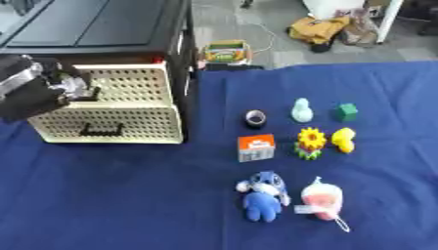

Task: Pick up objects from table and place into drawer.

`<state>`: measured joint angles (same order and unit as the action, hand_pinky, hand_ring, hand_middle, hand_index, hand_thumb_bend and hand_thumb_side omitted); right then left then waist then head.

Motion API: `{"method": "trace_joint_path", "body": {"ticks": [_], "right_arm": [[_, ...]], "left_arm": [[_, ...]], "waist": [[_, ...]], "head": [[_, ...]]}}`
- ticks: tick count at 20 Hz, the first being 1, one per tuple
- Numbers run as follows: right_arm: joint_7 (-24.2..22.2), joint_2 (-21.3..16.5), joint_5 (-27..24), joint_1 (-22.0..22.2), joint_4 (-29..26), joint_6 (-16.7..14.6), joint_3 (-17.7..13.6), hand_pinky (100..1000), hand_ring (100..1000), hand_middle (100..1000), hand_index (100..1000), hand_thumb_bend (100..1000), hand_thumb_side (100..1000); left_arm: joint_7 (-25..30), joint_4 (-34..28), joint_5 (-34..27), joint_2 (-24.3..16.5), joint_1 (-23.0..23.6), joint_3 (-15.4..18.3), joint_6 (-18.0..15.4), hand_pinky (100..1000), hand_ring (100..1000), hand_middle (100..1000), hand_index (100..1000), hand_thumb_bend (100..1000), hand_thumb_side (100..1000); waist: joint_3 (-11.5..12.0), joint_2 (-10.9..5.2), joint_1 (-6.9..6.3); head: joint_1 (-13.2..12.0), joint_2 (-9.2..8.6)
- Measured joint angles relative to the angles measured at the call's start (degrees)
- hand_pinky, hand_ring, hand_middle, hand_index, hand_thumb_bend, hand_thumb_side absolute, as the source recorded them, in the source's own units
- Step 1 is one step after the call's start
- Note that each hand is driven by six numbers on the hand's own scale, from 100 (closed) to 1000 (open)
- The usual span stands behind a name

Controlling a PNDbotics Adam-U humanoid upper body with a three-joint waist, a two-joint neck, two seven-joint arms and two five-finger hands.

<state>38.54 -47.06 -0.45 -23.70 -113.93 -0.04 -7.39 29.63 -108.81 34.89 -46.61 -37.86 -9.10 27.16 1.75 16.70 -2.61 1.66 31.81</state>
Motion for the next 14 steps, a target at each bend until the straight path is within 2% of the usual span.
{"method": "trace_joint_path", "body": {"ticks": [4,7,10,14], "right_arm": [[-0.08,0.00,-0.14,0.00,0.00,0.08,0.00,683,726,668,792,100,763],[-0.12,0.00,-0.21,0.00,0.00,0.12,0.00,682,726,668,792,100,762],[-0.18,0.01,-0.32,-0.01,0.00,0.12,0.01,682,727,668,792,100,760],[-0.48,0.06,-0.71,-0.90,0.00,0.14,0.24,682,728,671,793,100,761]], "left_arm": [[-0.38,-3.82,1.00,-0.17,-0.54,2.75,-1.40,227,422,416,770,120,1000],[-4.22,-4.74,-1.80,0.36,-1.99,4.90,-3.34,185,371,368,705,136,1000],[-11.94,-4.90,-7.18,1.47,-2.81,6.78,-5.12,188,377,387,722,109,1000],[-28.14,-5.08,-16.61,3.45,-3.35,8.63,-8.72,321,474,468,776,118,992]], "waist": [[0.38,-0.62,0.09],[0.78,-1.16,0.20],[1.10,-1.52,0.20],[1.36,-1.96,0.28]], "head": [[0.33,1.34],[0.33,1.90],[0.25,2.17],[0.23,2.42]]}}
